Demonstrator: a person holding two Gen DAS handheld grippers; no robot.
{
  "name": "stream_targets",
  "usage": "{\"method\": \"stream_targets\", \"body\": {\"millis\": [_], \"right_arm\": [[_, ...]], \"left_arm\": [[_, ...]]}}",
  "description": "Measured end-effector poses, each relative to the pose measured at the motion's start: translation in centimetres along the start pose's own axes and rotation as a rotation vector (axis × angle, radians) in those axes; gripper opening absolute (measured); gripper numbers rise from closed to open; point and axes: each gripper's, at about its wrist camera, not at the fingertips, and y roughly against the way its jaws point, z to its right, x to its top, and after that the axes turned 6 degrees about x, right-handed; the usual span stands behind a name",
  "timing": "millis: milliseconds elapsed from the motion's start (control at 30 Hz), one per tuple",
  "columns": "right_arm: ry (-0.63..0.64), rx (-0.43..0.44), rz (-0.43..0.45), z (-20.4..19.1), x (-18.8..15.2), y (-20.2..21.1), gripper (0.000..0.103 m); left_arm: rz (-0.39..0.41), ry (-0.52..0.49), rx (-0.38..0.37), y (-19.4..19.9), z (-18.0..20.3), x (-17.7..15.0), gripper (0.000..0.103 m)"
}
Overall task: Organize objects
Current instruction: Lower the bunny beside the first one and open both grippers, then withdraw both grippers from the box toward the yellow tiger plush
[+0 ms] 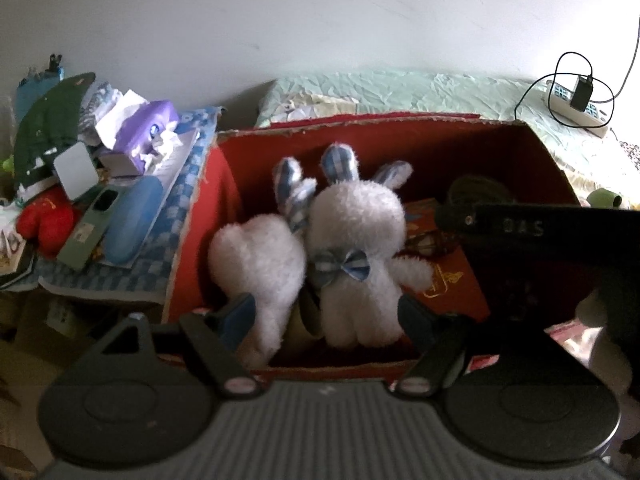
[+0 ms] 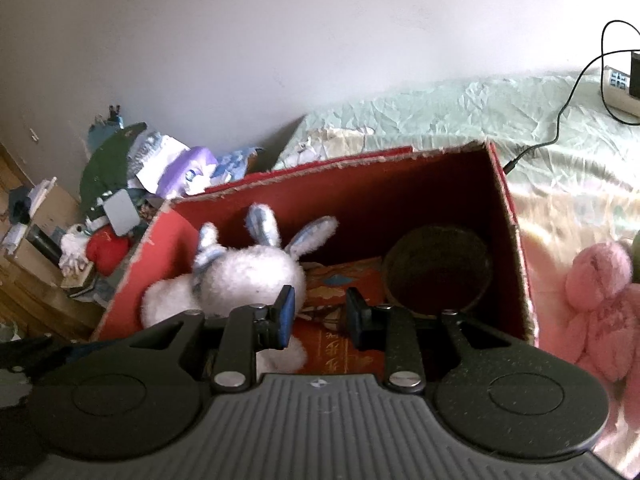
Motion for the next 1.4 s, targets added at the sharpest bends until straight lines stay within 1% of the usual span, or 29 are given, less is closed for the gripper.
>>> {"method": "stream_targets", "body": {"millis": [167, 400, 667, 1100, 1400], "right_arm": [[-0.035, 0.041, 0.014, 0.1, 0.2, 1.9, 0.03], [-0.068, 0.093, 0.033, 0.6, 0.6, 4.6, 0.03], [-0.069, 0.101, 0.046, 2.2, 0.7, 7.5, 0.031], [-0.108, 0.083, 0.08, 6.8, 0.4, 12.4, 0.031], [-0.128, 0.027, 0.099, 10.8, -1.0, 15.9, 0.031]], "left_arm": [[0.012, 0.003, 0.005, 1.1, 0.5, 0.1, 0.081], [0.051, 0.007, -0.005, 3.3, 1.8, 0.6, 0.081], [0.074, -0.009, -0.027, 5.2, 4.7, 0.7, 0.082], [0.084, -0.043, -0.084, 6.8, 10.3, 0.8, 0.083], [0.096, -0.094, -0.142, 7.6, 15.0, 0.5, 0.083]]}}
